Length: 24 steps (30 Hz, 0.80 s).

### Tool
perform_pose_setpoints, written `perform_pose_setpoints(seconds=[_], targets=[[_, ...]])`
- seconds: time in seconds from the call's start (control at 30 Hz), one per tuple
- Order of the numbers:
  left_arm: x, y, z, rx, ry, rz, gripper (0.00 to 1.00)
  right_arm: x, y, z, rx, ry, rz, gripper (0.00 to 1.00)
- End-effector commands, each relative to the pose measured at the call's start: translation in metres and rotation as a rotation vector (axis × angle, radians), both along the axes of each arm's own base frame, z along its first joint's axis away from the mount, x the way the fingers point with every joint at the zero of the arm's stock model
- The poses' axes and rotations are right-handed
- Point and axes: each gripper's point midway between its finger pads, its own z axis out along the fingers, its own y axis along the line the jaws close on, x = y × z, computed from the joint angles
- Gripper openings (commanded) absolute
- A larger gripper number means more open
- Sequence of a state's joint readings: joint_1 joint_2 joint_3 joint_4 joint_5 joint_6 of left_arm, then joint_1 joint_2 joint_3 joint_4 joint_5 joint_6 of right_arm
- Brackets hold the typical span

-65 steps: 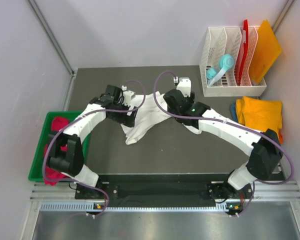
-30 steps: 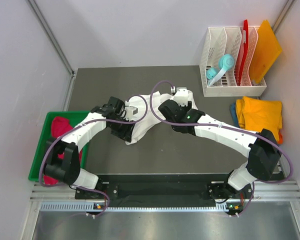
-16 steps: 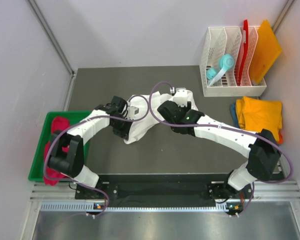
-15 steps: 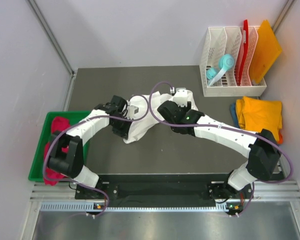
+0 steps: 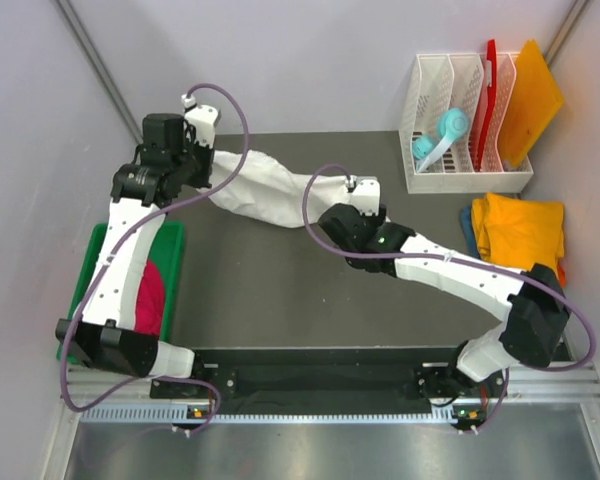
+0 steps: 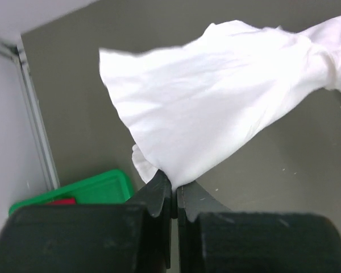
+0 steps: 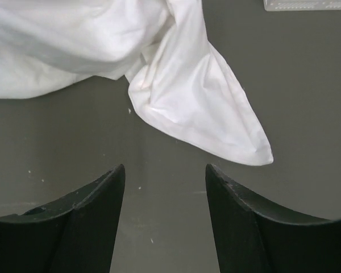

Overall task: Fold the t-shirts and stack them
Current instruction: Flatten the tshirt out

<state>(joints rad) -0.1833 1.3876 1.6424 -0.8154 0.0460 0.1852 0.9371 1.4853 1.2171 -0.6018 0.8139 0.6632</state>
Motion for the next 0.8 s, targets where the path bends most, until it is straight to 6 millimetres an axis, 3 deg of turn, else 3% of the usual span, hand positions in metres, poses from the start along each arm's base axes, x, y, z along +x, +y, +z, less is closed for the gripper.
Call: perform_pose_setpoints(seconds=[0.0, 0.1, 0.23, 0.37, 0.5, 0.53, 0.6, 0.63, 0.77], targets=[[0.003, 0.017, -0.031, 0.035, 0.088, 0.06, 0.0, -0.011, -0.002, 0.001, 0.033, -0.019, -0.003, 0.59], [0.01, 0.03, -0.022, 0.072, 0.039, 0.117, 0.0, -0.014, -0.01, -0.001, 0.029, -0.023, -0.012, 0.59], [0.009, 0.031, -0.005, 0.069, 0.019, 0.119, 0.0, -0.016, -0.017, -0.003, 0.024, -0.022, -0.019, 0.59], [-0.008, 0.031, -0.02, 0.078, 0.079, 0.09, 0.0, -0.016, -0.019, -0.001, 0.04, -0.026, -0.018, 0.59], [-0.042, 0.017, -0.053, 0.119, 0.213, -0.089, 0.0, -0.017, -0.016, -0.002, 0.063, -0.021, -0.005, 0.58], [-0.058, 0.012, -0.066, 0.117, 0.28, -0.147, 0.0, -0.018, -0.015, -0.003, 0.068, -0.019, -0.001, 0.59], [-0.075, 0.009, -0.072, 0.155, 0.314, -0.248, 0.0, -0.019, -0.015, -0.006, 0.067, -0.014, 0.004, 0.58], [-0.096, 0.004, -0.081, 0.145, 0.391, -0.317, 0.0, -0.02, -0.015, -0.008, 0.063, -0.008, 0.008, 0.59], [-0.132, 0.003, -0.098, 0.183, 0.533, -0.468, 0.0, -0.018, -0.011, -0.012, 0.044, 0.0, 0.027, 0.59]])
